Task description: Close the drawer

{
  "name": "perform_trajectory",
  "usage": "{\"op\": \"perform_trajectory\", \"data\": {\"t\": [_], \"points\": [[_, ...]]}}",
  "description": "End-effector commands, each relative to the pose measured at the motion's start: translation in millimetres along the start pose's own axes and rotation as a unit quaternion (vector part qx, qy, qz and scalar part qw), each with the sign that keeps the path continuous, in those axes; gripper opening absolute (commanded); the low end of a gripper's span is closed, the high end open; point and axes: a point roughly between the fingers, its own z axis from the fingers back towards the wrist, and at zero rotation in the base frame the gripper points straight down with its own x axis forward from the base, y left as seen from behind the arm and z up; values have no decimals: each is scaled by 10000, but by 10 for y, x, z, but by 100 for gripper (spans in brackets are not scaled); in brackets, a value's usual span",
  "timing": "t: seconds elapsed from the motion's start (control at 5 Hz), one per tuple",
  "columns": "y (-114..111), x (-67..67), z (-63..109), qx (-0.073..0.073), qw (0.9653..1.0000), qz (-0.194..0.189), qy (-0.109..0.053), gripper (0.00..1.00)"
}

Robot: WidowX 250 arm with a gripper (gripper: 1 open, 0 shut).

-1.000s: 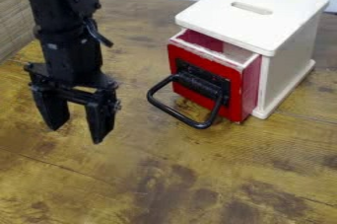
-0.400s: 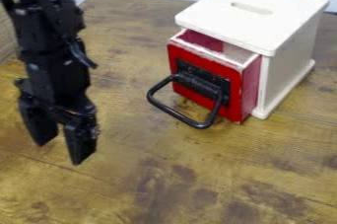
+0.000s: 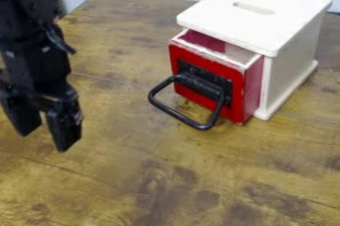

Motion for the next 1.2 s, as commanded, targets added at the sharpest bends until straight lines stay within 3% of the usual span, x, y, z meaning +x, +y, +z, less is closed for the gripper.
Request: {"op": "perform_trajectory", "data": {"t": [0.0, 0.4, 1.0], "points": [[123, 128, 144, 129, 9990, 315, -307, 100], [-181, 209, 385, 222, 9988, 407, -132, 100], [-155, 271, 70, 227, 9945, 985, -272, 100]]}}
